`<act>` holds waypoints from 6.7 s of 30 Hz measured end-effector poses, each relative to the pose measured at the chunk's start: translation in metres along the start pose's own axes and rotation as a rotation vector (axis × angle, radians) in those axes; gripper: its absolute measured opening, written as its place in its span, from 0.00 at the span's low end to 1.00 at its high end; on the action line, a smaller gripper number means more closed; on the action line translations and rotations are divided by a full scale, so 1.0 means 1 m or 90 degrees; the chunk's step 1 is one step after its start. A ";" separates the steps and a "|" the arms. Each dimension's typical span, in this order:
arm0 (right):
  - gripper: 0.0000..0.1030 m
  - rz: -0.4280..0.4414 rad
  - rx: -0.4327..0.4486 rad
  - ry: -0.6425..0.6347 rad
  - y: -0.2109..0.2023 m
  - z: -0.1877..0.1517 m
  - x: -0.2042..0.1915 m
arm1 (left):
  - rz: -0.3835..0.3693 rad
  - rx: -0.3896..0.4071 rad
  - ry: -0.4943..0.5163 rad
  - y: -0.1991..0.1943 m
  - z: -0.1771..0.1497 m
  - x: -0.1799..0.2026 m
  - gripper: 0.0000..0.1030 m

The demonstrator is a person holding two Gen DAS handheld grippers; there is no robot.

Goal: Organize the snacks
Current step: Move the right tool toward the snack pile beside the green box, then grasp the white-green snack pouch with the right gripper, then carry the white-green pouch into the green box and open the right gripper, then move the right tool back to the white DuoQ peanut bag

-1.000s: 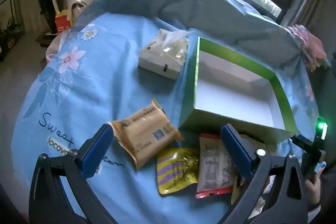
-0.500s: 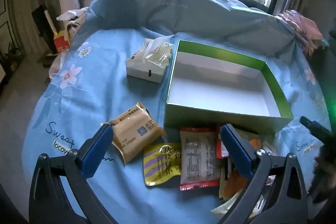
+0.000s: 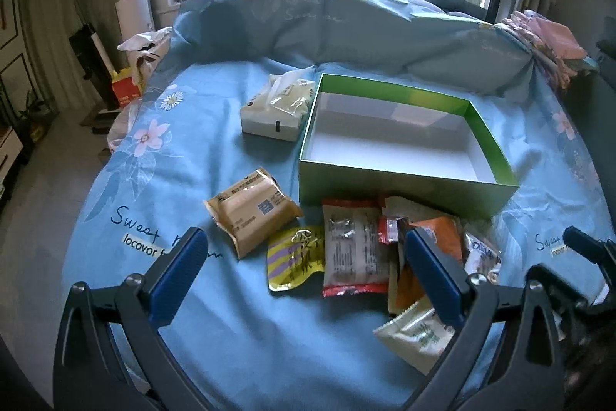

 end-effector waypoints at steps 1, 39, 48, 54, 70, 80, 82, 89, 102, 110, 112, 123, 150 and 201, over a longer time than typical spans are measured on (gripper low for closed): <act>1.00 0.001 0.000 -0.005 0.001 -0.003 -0.004 | -0.001 0.000 -0.001 -0.002 -0.001 0.000 1.00; 1.00 -0.002 0.008 0.015 -0.012 -0.008 -0.003 | -0.043 -0.019 0.037 -0.001 -0.004 0.009 1.00; 1.00 0.005 0.005 0.015 -0.012 -0.012 -0.005 | -0.138 -0.046 0.000 0.012 -0.011 0.016 1.00; 1.00 0.036 -0.015 0.034 -0.004 -0.019 -0.003 | -0.242 -0.082 -0.043 0.027 -0.021 0.024 1.00; 0.86 0.153 -0.127 0.086 0.025 -0.072 0.004 | -0.320 -0.121 -0.014 0.047 -0.054 0.047 0.93; 0.69 0.186 -0.188 0.098 0.042 -0.103 -0.004 | -0.365 -0.142 -0.002 0.056 -0.070 0.062 0.64; 0.64 0.194 -0.194 0.098 0.047 -0.104 -0.009 | -0.373 -0.136 0.001 0.054 -0.068 0.065 0.54; 0.33 0.195 -0.191 0.072 0.056 -0.107 -0.020 | -0.387 -0.128 0.000 0.051 -0.068 0.070 0.41; 0.25 0.249 -0.171 0.039 0.028 -0.102 -0.037 | -0.374 -0.079 0.005 0.012 -0.063 0.056 0.28; 0.25 0.277 -0.111 0.008 0.012 -0.074 -0.054 | -0.346 -0.016 0.015 -0.009 -0.030 0.046 0.27; 0.25 0.279 -0.093 0.003 0.009 -0.064 -0.055 | -0.344 -0.003 0.016 -0.009 -0.017 0.045 0.27; 0.25 0.259 0.003 -0.007 0.015 0.011 -0.039 | -0.342 0.043 0.029 0.018 0.063 0.050 0.30; 0.35 0.122 -0.060 0.054 0.131 0.077 0.018 | -0.319 -0.100 -0.015 0.160 0.112 0.075 0.65; 0.62 0.186 -0.084 -0.034 0.014 -0.054 0.037 | -0.384 -0.071 0.146 0.005 -0.027 0.130 0.86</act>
Point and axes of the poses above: each gripper's, at about its wrist camera, not at the fingertips, and y roughly the way its jaws point, x to its right, z to its top, the point moved 7 cm from there along y, roughly the way its jaws point, and after that the axes turned 15 degrees about y, right-handed, at the moved point
